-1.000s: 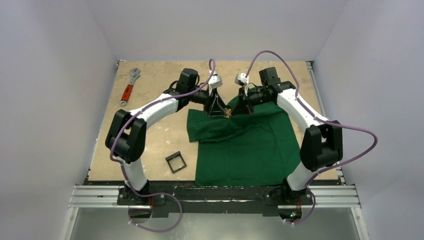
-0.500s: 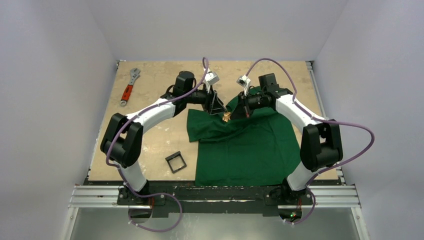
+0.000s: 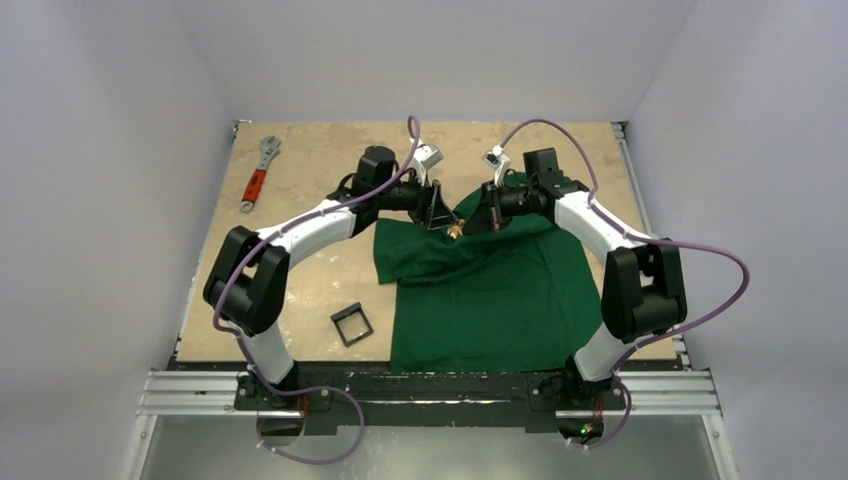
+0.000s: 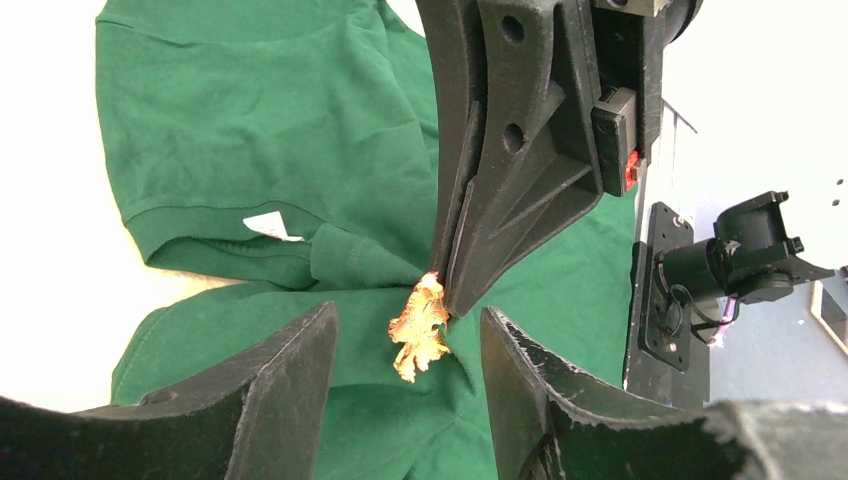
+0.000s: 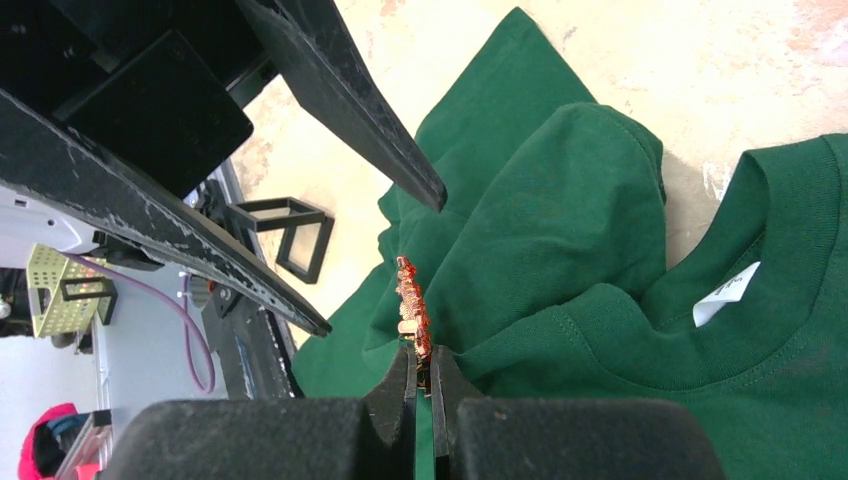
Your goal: Remove the brooch from the garment
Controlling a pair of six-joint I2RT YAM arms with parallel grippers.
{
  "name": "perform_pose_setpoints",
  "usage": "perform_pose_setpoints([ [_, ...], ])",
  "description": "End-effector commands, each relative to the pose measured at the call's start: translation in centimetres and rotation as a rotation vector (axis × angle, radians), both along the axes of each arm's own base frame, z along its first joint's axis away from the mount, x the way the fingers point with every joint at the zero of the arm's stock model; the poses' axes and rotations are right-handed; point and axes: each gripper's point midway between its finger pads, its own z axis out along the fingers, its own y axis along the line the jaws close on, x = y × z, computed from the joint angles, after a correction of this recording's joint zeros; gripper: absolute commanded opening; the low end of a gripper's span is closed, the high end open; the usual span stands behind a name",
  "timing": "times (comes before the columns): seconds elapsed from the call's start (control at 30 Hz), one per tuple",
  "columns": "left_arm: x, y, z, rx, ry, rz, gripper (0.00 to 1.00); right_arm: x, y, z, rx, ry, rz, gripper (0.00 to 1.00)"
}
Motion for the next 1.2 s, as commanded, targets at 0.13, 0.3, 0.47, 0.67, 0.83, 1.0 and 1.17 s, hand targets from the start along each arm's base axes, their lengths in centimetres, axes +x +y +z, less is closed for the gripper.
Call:
perform_pose_setpoints([
  [0.13,0.2,-1.0,-1.0,0.021,0.029,0.042,0.51,0.2,0.3,2.1,0.042,-0.045,-0.002,0.00],
  [0.3,0.6,-1.2,-1.4,0.028,0.038,0.057,0.46,0.1,0.4,2.4,0.056,-0.050,0.010,0.00],
  [0.47,0.8,-1.3,-2.0,0.060,0.050,0.077,0.43,0.0,0.5,2.7,0.071,-0.056,0.017,0.00],
  [0.67,1.3,-1.0,-2.9,0.102,0.064,0.124,0.39,-0.2,0.6,3.1,0.085,-0.068,0.019,0.00],
  [0.83,2.0,-0.3,-3.5,0.151,0.066,0.178,0.33,0.1,0.3,2.9,0.066,-0.078,-0.004,0.00],
  [1.0,2.1,-0.2,-3.2,0.149,0.056,0.185,0.34,0.5,-0.2,2.3,0.027,-0.105,-0.036,0.00],
  [1.17,2.6,0.0,-2.8,0.158,0.035,0.203,0.45,1.0,-0.7,1.7,-0.010,-0.116,-0.068,0.00],
])
